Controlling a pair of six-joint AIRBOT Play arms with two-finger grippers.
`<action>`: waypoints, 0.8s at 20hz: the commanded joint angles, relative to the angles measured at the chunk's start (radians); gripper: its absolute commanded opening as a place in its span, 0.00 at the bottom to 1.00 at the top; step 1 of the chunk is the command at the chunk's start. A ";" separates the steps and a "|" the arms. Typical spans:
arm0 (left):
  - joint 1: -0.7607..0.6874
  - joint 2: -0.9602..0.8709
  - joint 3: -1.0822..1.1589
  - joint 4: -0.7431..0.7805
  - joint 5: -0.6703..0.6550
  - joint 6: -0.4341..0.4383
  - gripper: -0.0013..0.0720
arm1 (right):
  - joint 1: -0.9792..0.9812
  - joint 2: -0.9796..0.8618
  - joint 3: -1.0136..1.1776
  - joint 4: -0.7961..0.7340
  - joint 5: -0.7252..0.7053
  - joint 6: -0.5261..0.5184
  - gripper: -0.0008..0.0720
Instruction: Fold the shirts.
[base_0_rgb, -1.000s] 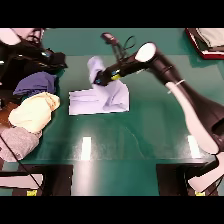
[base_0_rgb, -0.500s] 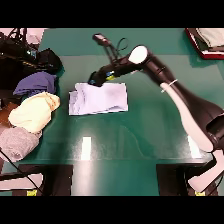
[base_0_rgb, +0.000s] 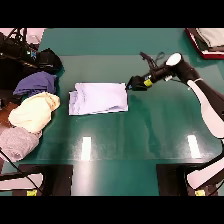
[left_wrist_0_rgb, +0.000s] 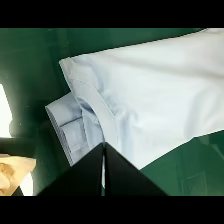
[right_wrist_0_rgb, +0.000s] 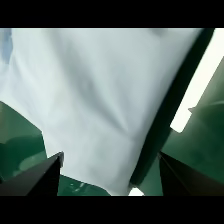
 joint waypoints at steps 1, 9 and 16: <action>-0.001 0.000 0.000 -0.008 0.002 0.000 0.05 | -0.028 -0.006 -0.146 0.128 -0.101 -0.016 0.94; -0.001 0.001 0.000 -0.008 -0.002 0.000 0.05 | 0.108 -0.119 -0.141 0.359 -0.194 -0.087 0.94; -0.001 0.001 0.000 -0.008 -0.024 0.001 0.05 | 0.152 -0.135 0.037 0.331 -0.141 -0.203 0.03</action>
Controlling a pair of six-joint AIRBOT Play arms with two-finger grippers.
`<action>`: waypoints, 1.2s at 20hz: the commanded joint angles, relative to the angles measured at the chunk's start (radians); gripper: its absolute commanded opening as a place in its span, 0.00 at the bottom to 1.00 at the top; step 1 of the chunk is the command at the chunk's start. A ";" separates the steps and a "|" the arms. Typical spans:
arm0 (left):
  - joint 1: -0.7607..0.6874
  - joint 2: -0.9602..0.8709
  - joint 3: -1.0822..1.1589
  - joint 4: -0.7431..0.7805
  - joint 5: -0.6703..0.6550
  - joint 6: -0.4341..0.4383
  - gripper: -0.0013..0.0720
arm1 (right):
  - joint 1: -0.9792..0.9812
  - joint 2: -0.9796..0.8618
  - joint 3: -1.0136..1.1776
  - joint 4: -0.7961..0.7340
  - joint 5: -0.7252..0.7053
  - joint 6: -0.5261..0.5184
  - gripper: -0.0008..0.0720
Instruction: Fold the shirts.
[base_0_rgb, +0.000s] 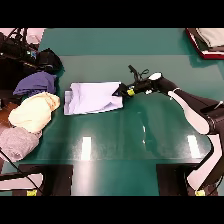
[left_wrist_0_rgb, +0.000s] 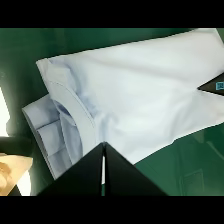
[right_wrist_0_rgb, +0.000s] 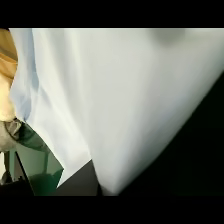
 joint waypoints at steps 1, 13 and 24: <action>-0.001 0.001 0.000 0.001 -0.019 0.001 0.05 | -0.014 0.005 0.099 -0.035 0.053 -0.029 0.03; -0.001 0.001 0.000 0.000 -0.031 0.008 0.05 | -0.853 0.523 -0.295 -0.404 -0.105 0.139 0.03; -0.001 0.001 0.000 0.000 -0.009 0.007 0.05 | -1.363 0.804 -0.640 -0.496 -0.244 0.230 0.03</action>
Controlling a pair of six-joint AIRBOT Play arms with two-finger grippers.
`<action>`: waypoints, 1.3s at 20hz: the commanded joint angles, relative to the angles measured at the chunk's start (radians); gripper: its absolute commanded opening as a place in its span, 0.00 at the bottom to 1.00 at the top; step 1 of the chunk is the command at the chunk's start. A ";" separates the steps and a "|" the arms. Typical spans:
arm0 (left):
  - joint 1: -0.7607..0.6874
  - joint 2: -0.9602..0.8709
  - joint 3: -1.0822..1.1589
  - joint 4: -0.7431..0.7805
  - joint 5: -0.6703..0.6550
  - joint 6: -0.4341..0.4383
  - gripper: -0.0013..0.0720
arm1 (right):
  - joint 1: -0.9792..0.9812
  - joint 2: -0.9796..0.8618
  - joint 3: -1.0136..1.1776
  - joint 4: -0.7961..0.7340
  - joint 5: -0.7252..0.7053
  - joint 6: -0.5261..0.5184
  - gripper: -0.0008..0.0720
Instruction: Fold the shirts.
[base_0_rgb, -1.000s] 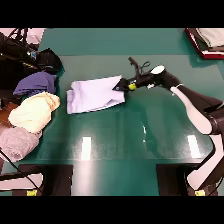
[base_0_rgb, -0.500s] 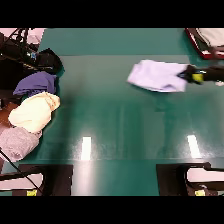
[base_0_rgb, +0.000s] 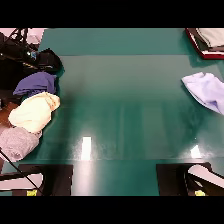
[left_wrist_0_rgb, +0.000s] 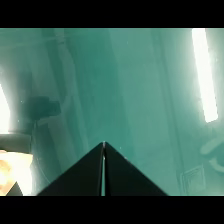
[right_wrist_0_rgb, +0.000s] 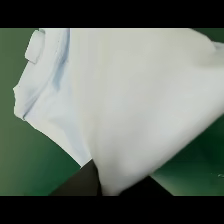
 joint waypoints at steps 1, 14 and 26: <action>-0.001 0.001 0.000 0.000 0.002 0.000 0.05 | -0.071 0.079 -0.078 -0.156 -0.051 0.117 0.03; 0.000 0.001 0.000 0.000 -0.021 0.026 0.05 | -0.065 0.133 -0.026 -0.639 0.272 0.211 0.61; 0.000 0.001 0.000 0.000 0.042 0.025 0.05 | 0.497 0.133 0.293 -0.518 0.317 0.210 0.57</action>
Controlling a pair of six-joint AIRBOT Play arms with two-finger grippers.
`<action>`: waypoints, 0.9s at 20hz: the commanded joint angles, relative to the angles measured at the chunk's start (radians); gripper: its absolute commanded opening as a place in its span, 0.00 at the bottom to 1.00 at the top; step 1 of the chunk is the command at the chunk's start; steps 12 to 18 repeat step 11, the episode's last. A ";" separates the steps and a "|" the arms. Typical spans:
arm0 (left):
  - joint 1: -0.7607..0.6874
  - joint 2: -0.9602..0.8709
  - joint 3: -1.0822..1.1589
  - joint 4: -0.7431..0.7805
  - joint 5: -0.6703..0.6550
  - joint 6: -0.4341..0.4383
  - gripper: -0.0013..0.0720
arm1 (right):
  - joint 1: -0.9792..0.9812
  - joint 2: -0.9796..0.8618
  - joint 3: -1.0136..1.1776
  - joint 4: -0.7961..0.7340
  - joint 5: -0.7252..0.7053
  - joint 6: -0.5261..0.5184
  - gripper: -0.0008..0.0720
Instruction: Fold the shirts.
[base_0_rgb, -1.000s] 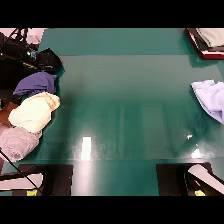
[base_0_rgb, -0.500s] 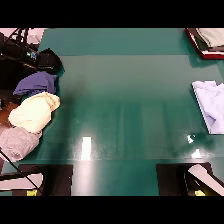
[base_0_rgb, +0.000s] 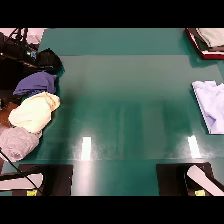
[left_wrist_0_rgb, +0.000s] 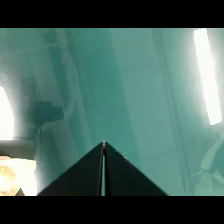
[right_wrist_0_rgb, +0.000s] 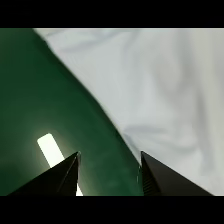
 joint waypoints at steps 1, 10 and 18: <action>0.000 0.001 0.000 0.000 0.018 0.000 0.05 | 0.227 0.001 0.063 0.007 0.012 0.000 0.34; 0.000 0.001 0.000 0.000 0.043 0.000 0.05 | 0.579 -0.002 0.092 0.006 -0.016 0.001 0.04; 0.000 0.001 0.000 0.000 0.043 0.000 0.05 | 0.593 -0.002 0.092 0.006 -0.015 0.000 0.04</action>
